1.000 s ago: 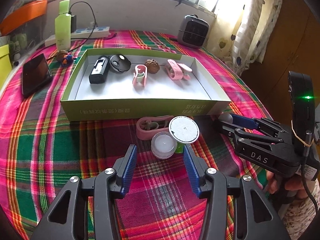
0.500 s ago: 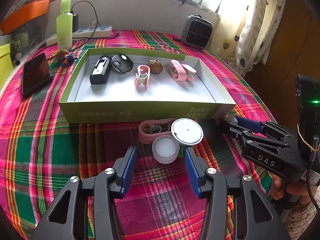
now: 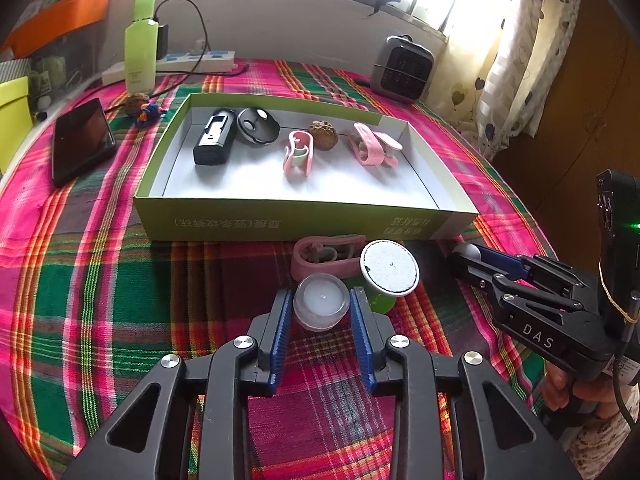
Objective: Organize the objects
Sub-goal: 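Move the left gripper to the white cup while the right gripper approaches the white ball knob, then grasp the white ball knob with the right gripper while the left gripper grasps the white cup, then lift the white cup and white ball knob toward the box with both grippers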
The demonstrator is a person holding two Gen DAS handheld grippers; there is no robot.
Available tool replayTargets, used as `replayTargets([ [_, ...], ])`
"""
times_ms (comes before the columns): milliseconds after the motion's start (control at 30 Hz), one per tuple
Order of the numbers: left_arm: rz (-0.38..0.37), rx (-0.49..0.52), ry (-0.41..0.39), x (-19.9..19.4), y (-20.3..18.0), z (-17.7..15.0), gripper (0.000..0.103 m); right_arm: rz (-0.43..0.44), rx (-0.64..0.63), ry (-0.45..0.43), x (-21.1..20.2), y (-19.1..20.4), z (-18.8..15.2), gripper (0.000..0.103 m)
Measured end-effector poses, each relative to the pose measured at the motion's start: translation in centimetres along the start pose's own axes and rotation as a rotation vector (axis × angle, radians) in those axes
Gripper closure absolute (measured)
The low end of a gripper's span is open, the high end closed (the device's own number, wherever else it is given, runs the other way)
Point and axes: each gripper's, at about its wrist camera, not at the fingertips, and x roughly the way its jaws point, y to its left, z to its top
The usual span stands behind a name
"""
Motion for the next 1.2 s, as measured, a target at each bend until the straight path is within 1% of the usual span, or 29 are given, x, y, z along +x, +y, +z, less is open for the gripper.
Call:
replayTargets([
  [233,0.019,0.012,-0.004,-0.7,0.5,-0.4,0.076,0.030,-0.015,-0.003,-0.7,1.0,-0.4,0.071],
  [500,0.036,0.017,-0.008,-1.4,1.4,-1.1,0.076,0.078,-0.052,0.006,-1.3,2.9,-1.5,0.071],
  [667,0.040,0.031,-0.006,-1.2,1.3,-1.2,0.075,0.083,-0.058,0.011,-1.3,3.5,-1.8,0.071],
  [733,0.042,0.044,-0.007,-1.2,1.3,-1.2,0.074,0.082,-0.061,0.012,-1.2,3.6,-1.8,0.071],
  [800,0.034,0.059,-0.005,-1.0,1.0,-1.1,0.066,0.081,-0.063,0.012,-1.2,3.7,-1.9,0.071],
  [900,0.046,0.070,-0.008,-0.7,0.6,-0.9,0.064,0.083,-0.062,0.014,-1.1,3.8,-1.9,0.071],
  [1067,0.041,0.062,-0.018,-0.6,0.7,-0.6,0.064,0.083,-0.060,0.014,-1.1,3.8,-1.9,0.071],
  [1133,0.052,0.064,-0.017,-0.6,0.7,-0.6,0.066,0.086,-0.060,0.013,-1.1,3.9,-1.8,0.071],
  [1200,0.086,0.075,-0.016,-0.5,0.4,-0.7,0.075,0.088,-0.062,0.013,-1.0,4.0,-1.8,0.071],
])
